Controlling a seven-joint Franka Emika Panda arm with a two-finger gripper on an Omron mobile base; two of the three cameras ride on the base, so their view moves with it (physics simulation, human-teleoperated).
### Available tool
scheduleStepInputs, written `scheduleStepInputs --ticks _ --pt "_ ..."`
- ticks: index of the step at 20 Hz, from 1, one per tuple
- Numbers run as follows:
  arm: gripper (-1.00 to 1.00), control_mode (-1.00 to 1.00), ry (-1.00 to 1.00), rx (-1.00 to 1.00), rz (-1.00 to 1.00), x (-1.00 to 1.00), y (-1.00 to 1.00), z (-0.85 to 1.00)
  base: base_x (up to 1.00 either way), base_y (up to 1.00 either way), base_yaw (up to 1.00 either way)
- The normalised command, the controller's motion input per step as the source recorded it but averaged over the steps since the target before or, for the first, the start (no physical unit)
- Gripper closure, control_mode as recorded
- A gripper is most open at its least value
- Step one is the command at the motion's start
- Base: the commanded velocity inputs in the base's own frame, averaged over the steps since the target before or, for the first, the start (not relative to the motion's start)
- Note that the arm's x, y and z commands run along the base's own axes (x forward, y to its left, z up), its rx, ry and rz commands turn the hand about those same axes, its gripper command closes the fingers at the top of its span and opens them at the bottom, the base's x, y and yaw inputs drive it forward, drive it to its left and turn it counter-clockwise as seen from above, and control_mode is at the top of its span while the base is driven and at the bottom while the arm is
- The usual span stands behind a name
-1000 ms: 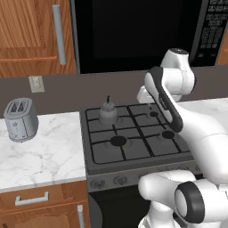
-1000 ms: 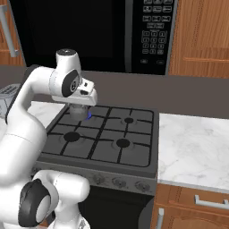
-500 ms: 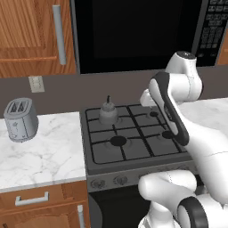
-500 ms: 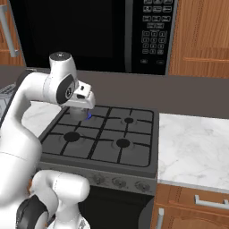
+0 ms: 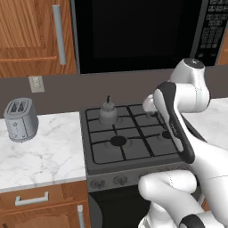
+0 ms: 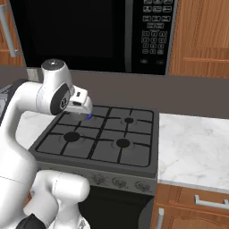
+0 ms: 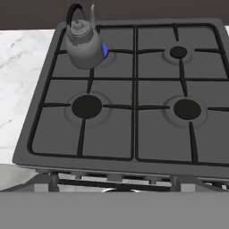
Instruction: The kettle is done boiling. Turn off the stove, then wait for 300 timesteps before moving the kettle to the dining table.
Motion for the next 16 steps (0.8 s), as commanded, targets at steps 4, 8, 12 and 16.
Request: scheduleStepInputs --ticks 4,8,12,16 --pt "-1.0 -1.0 -0.02 0.0 0.0 -0.08 -0.02 0.0 0.0 0.0 0.0" --pt "-1.0 -1.0 -0.01 0.0 0.0 -0.01 -0.21 0.0 0.0 0.0 0.0" --pt "-1.0 1.0 0.0 0.0 0.0 0.0 -0.09 0.0 -0.01 -0.37 0.02" --pt "-1.0 1.0 0.0 0.0 0.0 0.0 0.0 0.0 0.0 -0.54 0.03"
